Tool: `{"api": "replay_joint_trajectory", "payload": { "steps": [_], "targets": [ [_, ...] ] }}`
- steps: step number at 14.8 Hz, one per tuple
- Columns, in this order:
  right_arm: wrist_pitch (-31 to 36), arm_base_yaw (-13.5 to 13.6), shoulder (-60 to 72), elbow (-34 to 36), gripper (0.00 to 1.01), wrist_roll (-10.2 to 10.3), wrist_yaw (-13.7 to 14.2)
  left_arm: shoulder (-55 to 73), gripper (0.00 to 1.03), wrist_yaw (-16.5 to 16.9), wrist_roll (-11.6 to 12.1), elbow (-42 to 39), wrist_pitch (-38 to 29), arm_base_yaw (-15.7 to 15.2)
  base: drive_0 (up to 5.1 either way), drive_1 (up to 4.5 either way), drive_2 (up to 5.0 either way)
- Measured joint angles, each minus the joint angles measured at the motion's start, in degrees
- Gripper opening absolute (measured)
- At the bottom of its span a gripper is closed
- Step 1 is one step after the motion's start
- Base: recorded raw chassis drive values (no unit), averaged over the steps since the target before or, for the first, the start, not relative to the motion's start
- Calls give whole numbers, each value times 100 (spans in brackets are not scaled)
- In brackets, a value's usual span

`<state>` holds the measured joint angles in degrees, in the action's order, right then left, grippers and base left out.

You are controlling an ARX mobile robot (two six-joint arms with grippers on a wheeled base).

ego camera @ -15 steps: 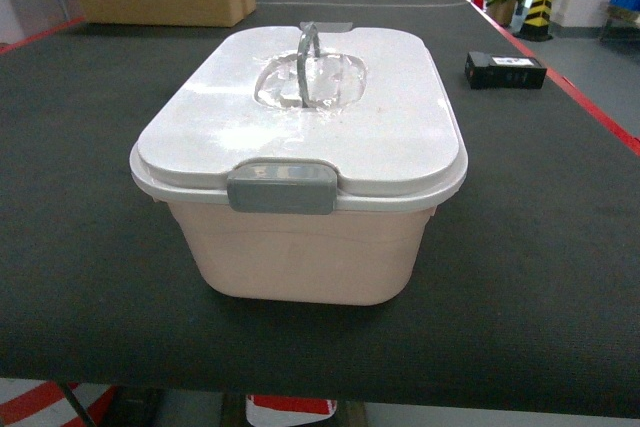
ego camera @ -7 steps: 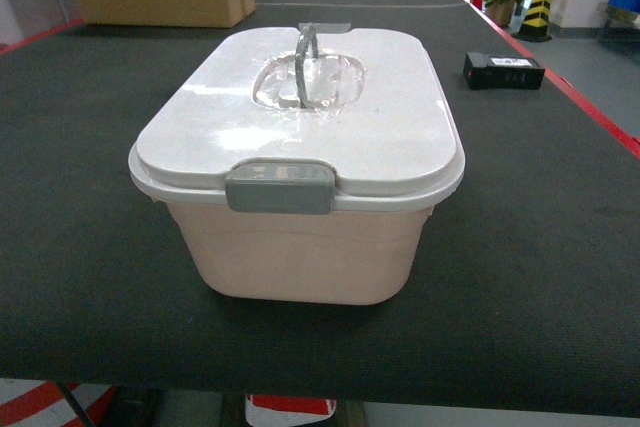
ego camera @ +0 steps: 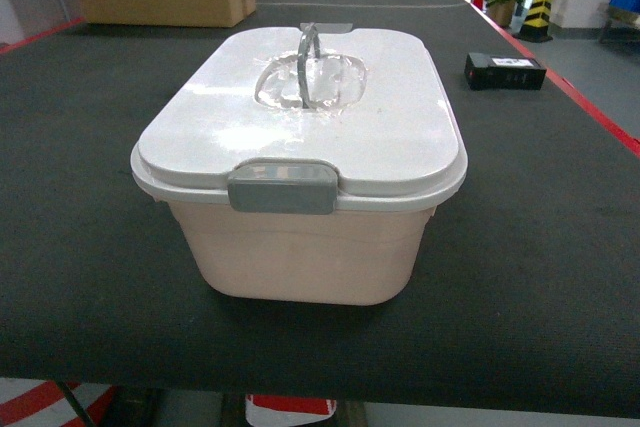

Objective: Pick capacitor and pack into box

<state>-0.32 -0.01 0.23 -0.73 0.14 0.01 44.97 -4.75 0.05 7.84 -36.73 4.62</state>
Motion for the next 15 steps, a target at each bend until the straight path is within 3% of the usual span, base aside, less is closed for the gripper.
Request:
{"api": "replay_joint_trajectory", "payload": {
  "steps": [1,2,5,6,15],
  "targets": [
    [0,0,0,0,98,0,0,-232,2,380,0,-116,133,-348,0,0,0],
    [0,0,0,0,98,2,4,-446,2,398,-4,-205,251,-485,0,0,0],
    [0,0,0,0,98,0,0,-1561,2,472,-2,-710,721,-450,0,0,0],
    [0,0,0,0,98,0,0,-2441,2,474,-2,-710,1613,-450,0,0,0],
    [0,0,0,0,98,0,0,-2955,2,474,-2,-710,2100,-450,0,0,0]
  ]
}}
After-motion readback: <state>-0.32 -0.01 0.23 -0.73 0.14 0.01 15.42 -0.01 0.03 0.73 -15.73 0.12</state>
